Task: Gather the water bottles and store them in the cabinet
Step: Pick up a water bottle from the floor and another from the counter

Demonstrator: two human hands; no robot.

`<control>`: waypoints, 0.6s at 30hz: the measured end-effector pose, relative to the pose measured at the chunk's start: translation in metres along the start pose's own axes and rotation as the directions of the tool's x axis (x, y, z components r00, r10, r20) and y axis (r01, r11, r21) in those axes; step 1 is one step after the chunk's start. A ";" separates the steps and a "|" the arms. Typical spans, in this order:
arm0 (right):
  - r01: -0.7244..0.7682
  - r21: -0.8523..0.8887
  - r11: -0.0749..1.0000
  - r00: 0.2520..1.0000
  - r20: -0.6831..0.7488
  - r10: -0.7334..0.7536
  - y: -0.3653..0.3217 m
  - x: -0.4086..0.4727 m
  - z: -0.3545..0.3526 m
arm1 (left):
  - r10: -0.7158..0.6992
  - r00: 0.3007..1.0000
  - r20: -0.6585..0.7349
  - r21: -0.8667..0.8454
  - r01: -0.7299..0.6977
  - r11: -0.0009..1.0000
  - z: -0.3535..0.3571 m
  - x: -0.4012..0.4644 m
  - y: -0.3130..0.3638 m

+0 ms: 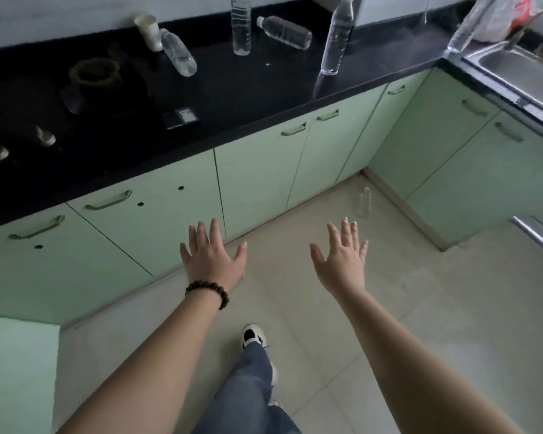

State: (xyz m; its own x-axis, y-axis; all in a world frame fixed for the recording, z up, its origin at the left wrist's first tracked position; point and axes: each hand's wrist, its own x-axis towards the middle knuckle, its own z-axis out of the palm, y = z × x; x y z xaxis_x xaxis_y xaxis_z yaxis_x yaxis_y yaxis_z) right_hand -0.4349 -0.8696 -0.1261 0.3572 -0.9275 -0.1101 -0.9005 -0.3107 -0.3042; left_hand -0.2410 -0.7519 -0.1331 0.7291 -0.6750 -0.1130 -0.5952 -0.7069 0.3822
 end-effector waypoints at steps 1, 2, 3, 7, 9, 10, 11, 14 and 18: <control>0.030 -0.004 1.000 0.999 0.017 -0.030 -0.002 0.012 0.005 | -0.036 0.999 0.003 0.000 0.036 0.999 0.006 0.005 -0.002; 0.060 -0.010 0.998 0.998 0.037 -0.059 -0.003 0.025 0.011 | -0.074 0.997 0.008 0.001 0.074 0.997 0.012 0.010 -0.003; 0.089 -0.017 0.996 0.995 0.056 -0.088 -0.005 0.038 0.016 | -0.110 0.994 0.012 0.003 0.109 0.994 0.019 0.016 -0.005; 0.201 -0.045 0.979 0.971 0.141 -0.193 -0.010 0.095 0.041 | -0.254 0.967 0.012 -0.005 0.254 0.967 0.048 0.049 -0.010; 0.254 -0.063 0.965 0.952 0.192 -0.239 -0.013 0.126 0.053 | -0.333 0.943 0.024 -0.011 0.333 0.943 0.063 0.066 -0.012; 0.278 -0.070 0.958 0.942 0.215 -0.258 -0.015 0.141 0.058 | -0.371 0.928 0.032 -0.015 0.372 0.928 0.070 0.074 -0.013; 0.299 -0.073 0.951 0.932 0.236 -0.275 -0.016 0.154 0.063 | -0.407 0.912 0.039 -0.020 0.408 0.913 0.076 0.080 -0.014; 0.350 -0.063 0.935 0.905 0.282 -0.320 -0.018 0.187 0.073 | -0.512 0.858 0.051 -0.032 0.513 0.858 0.090 0.092 -0.014; 0.420 -0.071 0.905 0.856 0.360 -0.370 -0.025 0.223 0.085 | -0.596 0.800 0.066 -0.039 0.599 0.800 0.102 0.104 -0.008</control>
State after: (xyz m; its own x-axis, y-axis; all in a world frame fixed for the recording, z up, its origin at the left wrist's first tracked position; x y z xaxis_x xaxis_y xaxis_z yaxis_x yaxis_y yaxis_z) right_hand -0.3119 -1.0506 -0.2231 0.7282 -0.6046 -0.3228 -0.6821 -0.6857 -0.2541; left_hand -0.1951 -0.8380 -0.2418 0.9158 -0.1327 -0.3791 -0.0260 -0.9615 0.2737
